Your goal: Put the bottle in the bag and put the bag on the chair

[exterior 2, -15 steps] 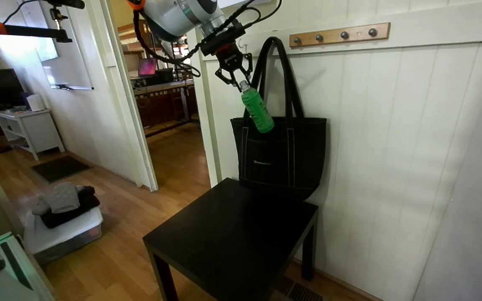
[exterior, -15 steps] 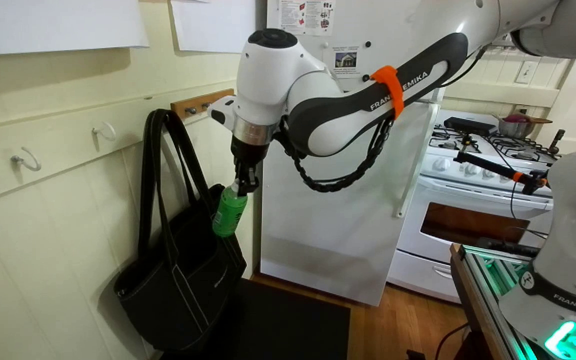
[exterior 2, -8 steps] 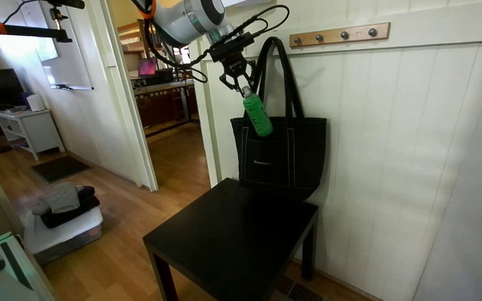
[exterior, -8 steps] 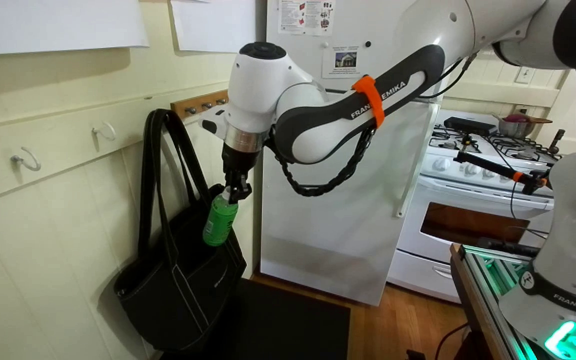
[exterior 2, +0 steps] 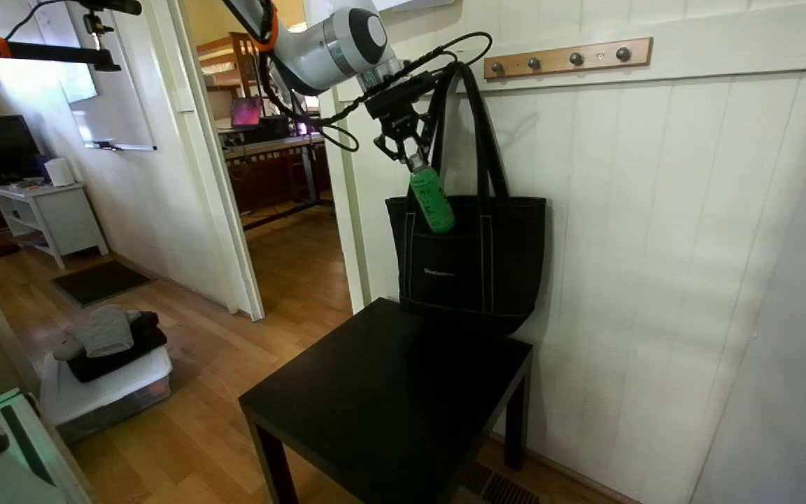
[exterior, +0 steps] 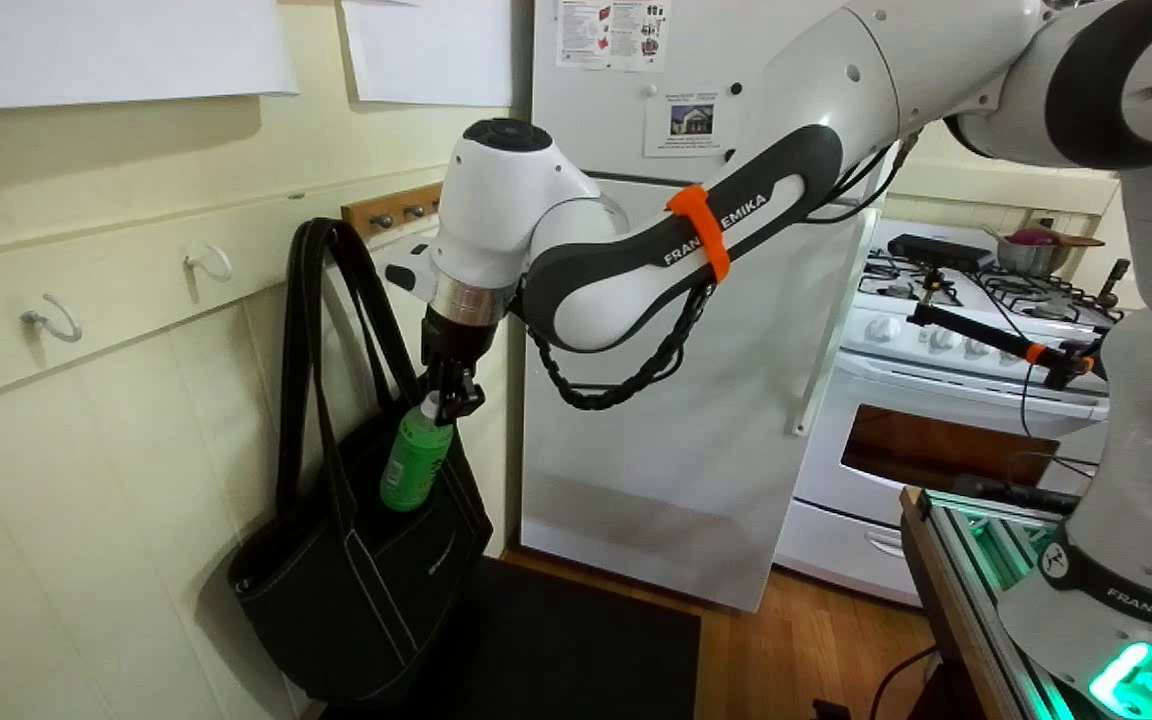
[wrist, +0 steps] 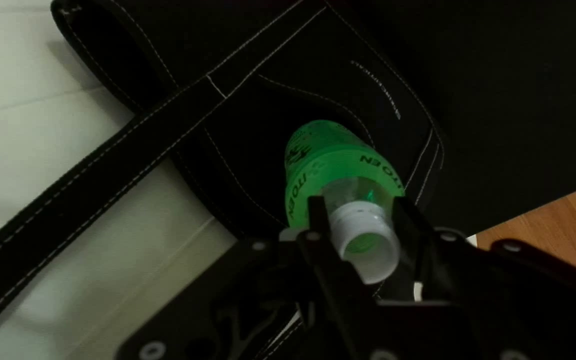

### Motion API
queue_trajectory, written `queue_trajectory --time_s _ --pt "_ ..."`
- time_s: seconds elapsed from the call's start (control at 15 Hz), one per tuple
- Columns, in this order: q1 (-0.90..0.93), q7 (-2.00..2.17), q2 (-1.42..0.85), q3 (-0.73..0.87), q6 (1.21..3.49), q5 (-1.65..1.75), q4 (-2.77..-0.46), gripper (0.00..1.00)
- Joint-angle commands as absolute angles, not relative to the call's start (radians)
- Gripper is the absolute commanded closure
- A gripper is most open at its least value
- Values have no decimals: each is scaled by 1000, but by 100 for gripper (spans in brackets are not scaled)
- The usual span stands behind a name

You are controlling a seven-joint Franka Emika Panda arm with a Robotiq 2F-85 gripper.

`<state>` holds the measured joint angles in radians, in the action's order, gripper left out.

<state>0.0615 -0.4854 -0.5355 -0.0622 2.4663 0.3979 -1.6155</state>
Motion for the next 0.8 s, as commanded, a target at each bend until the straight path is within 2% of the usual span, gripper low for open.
queue_trajectory --time_s 0.0,0.73 --pt "39 -553 -585 -85 2485 367 -1571 88" --pt "47 -666 -677 -79 2283 355 -1463 88"
